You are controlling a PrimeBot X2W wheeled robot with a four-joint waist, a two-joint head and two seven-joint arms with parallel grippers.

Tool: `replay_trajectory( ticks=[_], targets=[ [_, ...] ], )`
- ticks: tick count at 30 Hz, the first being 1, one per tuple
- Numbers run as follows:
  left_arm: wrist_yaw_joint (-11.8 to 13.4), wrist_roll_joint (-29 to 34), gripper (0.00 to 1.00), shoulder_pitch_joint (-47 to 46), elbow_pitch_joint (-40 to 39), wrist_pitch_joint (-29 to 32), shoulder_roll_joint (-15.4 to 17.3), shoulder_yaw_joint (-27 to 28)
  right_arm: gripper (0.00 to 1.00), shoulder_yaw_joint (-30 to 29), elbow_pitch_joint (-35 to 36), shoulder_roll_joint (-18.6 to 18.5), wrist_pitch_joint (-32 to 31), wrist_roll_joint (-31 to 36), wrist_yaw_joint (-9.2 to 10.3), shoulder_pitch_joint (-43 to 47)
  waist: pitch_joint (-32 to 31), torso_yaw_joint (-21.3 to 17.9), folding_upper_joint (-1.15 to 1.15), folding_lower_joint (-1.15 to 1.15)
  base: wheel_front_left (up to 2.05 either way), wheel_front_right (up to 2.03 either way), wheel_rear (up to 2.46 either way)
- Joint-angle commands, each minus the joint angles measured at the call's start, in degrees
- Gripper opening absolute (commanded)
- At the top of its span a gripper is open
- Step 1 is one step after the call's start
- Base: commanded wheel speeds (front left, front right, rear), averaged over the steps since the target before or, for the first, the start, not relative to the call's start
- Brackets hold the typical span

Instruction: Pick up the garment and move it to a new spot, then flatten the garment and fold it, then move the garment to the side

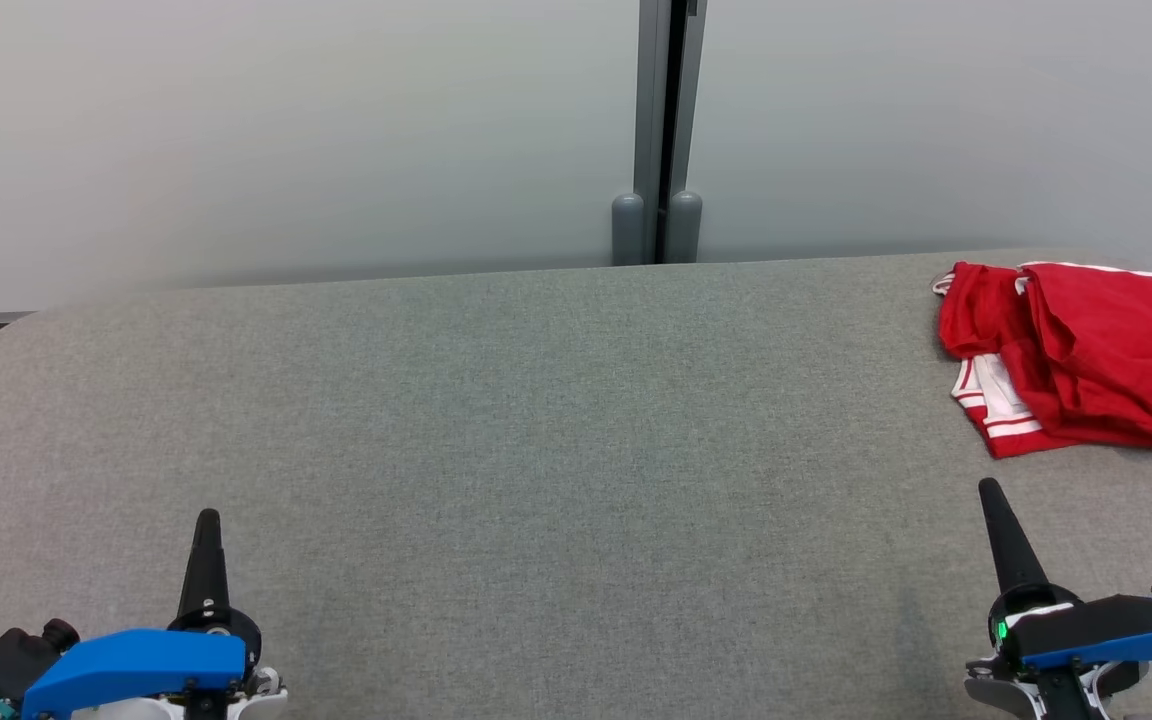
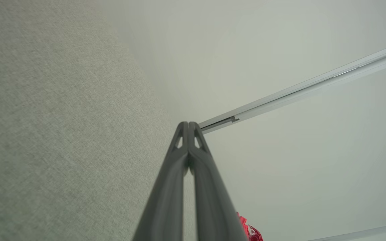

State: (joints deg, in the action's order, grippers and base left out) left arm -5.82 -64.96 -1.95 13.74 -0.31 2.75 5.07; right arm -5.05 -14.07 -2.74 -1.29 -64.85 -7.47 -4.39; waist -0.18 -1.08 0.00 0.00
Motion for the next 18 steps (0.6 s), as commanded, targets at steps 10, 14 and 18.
replay_trajectory(
  ticks=[10,14,18],
  targets=[
    [-0.66,-6.64,0.0,-2.18,-0.23,1.73,0.18,0.69,0.0,-0.51,0.43,-0.21,-1.3,-6.8,-0.03,-1.49,0.06,0.2,0.0,0.0,0.0,0.0,0.0],
    [-0.83,-8.72,0.0,-2.53,-0.18,2.27,0.17,0.78,0.0,-0.61,0.4,-0.21,-1.71,-8.9,-0.03,-1.6,0.09,0.27,0.0,0.0,0.0,0.0,0.0],
    [-0.92,-10.79,0.0,-2.59,-0.13,2.78,0.18,0.88,0.0,-0.71,0.37,-0.22,-2.14,-11.0,-0.03,-1.71,0.11,0.35,0.0,0.0,0.0,0.0,0.0]
  ],
)
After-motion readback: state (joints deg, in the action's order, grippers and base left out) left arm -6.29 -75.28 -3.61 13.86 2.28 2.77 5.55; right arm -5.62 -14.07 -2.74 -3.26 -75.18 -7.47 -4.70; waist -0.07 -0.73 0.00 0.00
